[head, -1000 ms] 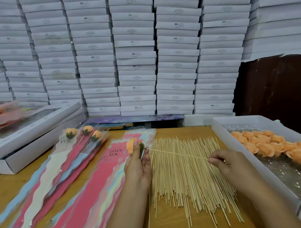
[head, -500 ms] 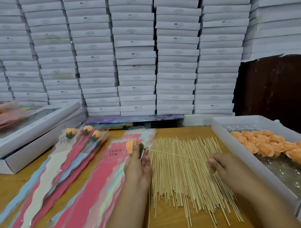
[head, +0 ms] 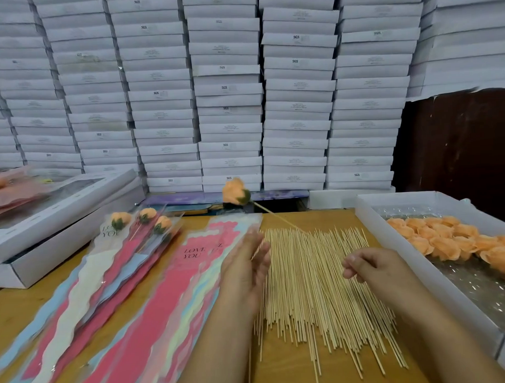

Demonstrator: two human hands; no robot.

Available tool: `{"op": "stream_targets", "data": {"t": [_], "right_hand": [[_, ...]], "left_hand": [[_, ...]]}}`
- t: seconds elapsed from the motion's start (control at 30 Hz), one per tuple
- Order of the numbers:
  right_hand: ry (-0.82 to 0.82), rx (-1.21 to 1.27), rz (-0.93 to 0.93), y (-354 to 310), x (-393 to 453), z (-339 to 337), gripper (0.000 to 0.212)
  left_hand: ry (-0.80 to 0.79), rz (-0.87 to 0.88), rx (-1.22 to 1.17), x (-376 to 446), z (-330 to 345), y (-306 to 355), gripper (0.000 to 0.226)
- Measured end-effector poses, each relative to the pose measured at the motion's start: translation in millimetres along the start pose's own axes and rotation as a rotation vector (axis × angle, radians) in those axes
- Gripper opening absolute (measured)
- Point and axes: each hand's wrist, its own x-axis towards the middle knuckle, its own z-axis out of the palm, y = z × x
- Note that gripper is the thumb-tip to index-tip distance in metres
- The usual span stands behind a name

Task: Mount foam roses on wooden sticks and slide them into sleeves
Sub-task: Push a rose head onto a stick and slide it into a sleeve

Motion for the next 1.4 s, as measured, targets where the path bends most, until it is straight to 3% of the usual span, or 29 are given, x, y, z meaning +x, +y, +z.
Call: {"op": "stream_targets", "data": {"t": [0.2, 0.37, 0.53, 0.7, 0.77, 0.83, 1.27, 1.4], "right_hand": [[-0.042, 0.352, 0.122, -7.3, -1.1, 0.9, 0.018], [-0.091, 0.712, 0.247, -11.5, -0.3, 0.2, 0.014], [-0.2, 0.871, 0.276, -12.9, -0.7, -2.2, 0.021], [-0.254, 0.893, 0.3, -10.2, 0.3, -2.2, 0.02], [-0.257, 0.893, 0.296, -8.9, 0.7, -2.1, 0.015], [-0.261, 0.884, 0.291, -7.8, 1.0, -1.4, 0.011], [-0.277, 0.906, 0.289, -7.0, 0.5, -0.4, 0.01], [-0.265, 0.923, 0.297, -6.9, 0.7, -0.5, 0.01]], "left_hand": [[-0.049, -0.052, 0.224, -9.7, 34.1, 19.5, 0.02], [-0.16, 0.132, 0.824, 0.8, 31.2, 65.9, 0.012], [0.178, 0.288, 1.473, 50.6, -49.3, 98.3, 0.011], [0.329, 0.11, 1.947, 74.7, -121.4, 111.2, 0.043], [0.347, 0.097, 1.983, 80.8, -129.1, 116.6, 0.064], [0.349, 0.076, 1.983, 83.2, -129.3, 120.8, 0.071], [0.386, 0.038, 2.103, 83.7, -124.0, 125.4, 0.071], [0.401, 0.115, 2.064, 81.6, -127.9, 126.2, 0.052]]}}
